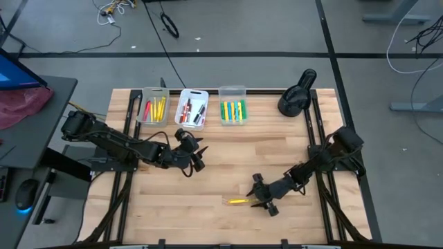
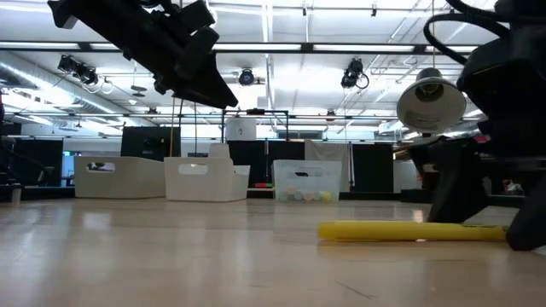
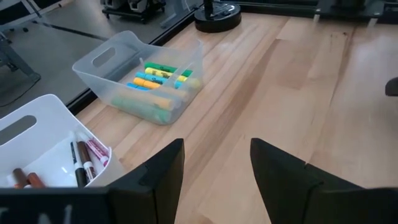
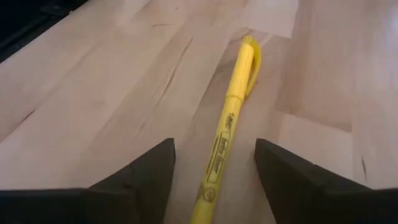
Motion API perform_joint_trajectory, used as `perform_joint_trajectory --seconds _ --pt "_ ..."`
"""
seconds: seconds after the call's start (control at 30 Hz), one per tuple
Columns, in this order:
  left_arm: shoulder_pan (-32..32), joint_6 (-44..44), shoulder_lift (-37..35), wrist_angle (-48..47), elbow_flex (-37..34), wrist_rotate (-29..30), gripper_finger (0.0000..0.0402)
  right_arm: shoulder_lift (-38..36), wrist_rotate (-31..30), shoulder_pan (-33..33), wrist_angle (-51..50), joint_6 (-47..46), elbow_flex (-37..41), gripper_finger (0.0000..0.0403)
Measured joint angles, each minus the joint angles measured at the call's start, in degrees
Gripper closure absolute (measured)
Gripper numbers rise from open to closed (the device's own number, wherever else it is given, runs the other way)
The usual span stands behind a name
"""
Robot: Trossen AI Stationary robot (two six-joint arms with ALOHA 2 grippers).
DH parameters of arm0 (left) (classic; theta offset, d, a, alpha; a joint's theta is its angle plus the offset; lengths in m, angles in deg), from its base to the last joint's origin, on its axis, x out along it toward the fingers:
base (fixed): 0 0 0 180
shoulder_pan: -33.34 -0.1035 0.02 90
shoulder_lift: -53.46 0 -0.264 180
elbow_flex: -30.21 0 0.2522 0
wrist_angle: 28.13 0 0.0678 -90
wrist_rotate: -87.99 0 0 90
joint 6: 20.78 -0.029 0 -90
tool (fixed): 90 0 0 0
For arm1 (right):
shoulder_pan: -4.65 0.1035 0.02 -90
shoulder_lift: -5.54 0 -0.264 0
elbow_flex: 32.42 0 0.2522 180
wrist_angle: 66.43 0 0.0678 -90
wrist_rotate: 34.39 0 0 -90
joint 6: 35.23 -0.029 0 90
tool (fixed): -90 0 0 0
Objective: Pick & Place Markers
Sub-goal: Put the yellow marker into the gray bin
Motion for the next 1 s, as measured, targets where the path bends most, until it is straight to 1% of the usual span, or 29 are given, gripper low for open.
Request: perform_joint_trajectory --seconds 0.1,0.2,0.3,0.43,0.53,0.57,0.63,0.67,0.73,0.8,0.87,0.93,1.0 --pt "0.0 0.0 0.0 0.2 0.0 0.0 0.0211 2.8 -2.8 0.2 -0.1 -0.3 -0.4 0.0172" --pt "0.0 0.0 0.0 0.8 0.0 0.0 0.0211 3.4 -5.3 0.0 -0.2 -1.2 0.6 0.0195" --pt "0.0 0.0 0.0 1.0 0.0 0.0 0.0211 3.8 -6.6 -0.9 4.9 -1.5 3.7 0.0236" --pt "0.0 0.0 0.0 1.1 0.0 0.0 0.0211 4.0 -8.2 -2.5 10.3 -3.5 7.4 0.0310" --pt "0.0 0.0 0.0 1.1 0.0 0.0 0.0211 3.9 -8.6 -3.4 11.8 -4.3 8.5 0.0373" --pt "0.0 0.0 0.0 1.1 0.0 0.0 0.0211 3.7 -8.5 -3.6 11.7 -4.0 8.6 0.0383" --pt "0.0 0.0 0.0 1.2 0.0 0.0 0.0211 3.4 -8.6 -4.0 11.5 -2.5 8.6 0.0382" --pt "-0.1 0.0 0.0 1.2 0.0 0.0 0.0211 3.5 -8.9 -4.3 13.5 -1.5 8.9 0.0376" --pt "0.0 0.0 0.0 1.6 0.0 0.0 0.0211 3.4 -11.4 -5.4 20.1 1.6 9.5 0.0365" --pt "0.0 0.2 -0.1 1.6 0.0 0.1 0.0211 1.2 -13.4 -6.4 27.8 4.7 9.6 0.0366" --pt "0.0 0.0 -0.6 1.7 0.0 0.5 0.0211 -1.9 -12.9 -7.1 33.9 7.0 9.5 0.0373" --pt "0.2 -1.7 -1.6 2.2 0.0 0.5 0.0211 -4.0 -12.2 -8.1 35.9 9.5 9.9 0.0382" --pt "0.7 -4.0 -2.3 3.9 0.0 0.1 0.0211 -6.6 -11.3 -8.5 42.2 12.8 9.8 0.0385"
